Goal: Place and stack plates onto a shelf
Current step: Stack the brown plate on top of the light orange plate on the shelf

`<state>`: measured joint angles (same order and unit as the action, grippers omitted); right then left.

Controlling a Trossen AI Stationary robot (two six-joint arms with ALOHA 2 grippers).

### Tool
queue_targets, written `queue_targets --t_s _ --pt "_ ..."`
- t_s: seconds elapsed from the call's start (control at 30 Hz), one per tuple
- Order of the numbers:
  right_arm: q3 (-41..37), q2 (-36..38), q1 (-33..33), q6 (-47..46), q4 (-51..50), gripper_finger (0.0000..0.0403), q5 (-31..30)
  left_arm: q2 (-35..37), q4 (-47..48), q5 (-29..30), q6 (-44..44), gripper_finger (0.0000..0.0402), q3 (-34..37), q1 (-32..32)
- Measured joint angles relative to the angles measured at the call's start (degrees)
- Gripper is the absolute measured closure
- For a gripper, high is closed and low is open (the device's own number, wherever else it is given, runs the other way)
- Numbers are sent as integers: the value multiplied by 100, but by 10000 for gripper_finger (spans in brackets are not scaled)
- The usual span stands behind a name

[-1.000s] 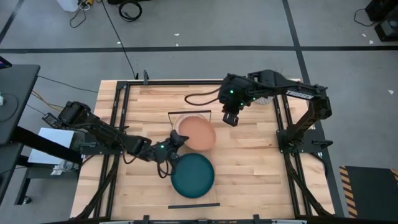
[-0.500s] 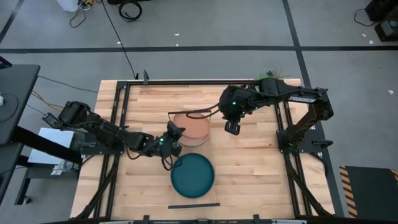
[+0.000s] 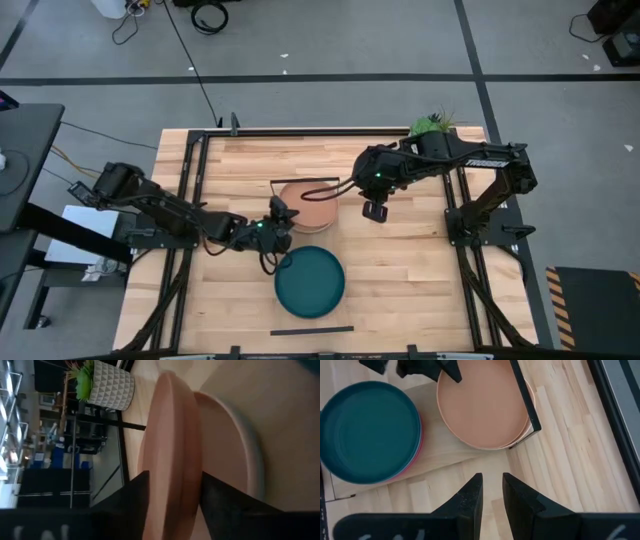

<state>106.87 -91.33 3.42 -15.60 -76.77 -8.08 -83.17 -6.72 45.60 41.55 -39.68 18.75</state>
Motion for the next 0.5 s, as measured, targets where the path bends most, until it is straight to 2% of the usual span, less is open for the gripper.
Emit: queue_targets --t_s 0.1,0.23,0.33,0.5 --pt "0 0 -7 -135 -4 323 0 131 -11 -223 -88 204 -4 107" --pt "0 -2 51 -373 -175 323 22 439 427 -576 -408 174 -4 209" --pt "0 -2 183 -434 -398 323 -14 689 987 -822 -812 170 -4 182" --pt "-25 -2 523 -436 -274 323 -308 971 1245 -1270 -1636 178 -4 -48"
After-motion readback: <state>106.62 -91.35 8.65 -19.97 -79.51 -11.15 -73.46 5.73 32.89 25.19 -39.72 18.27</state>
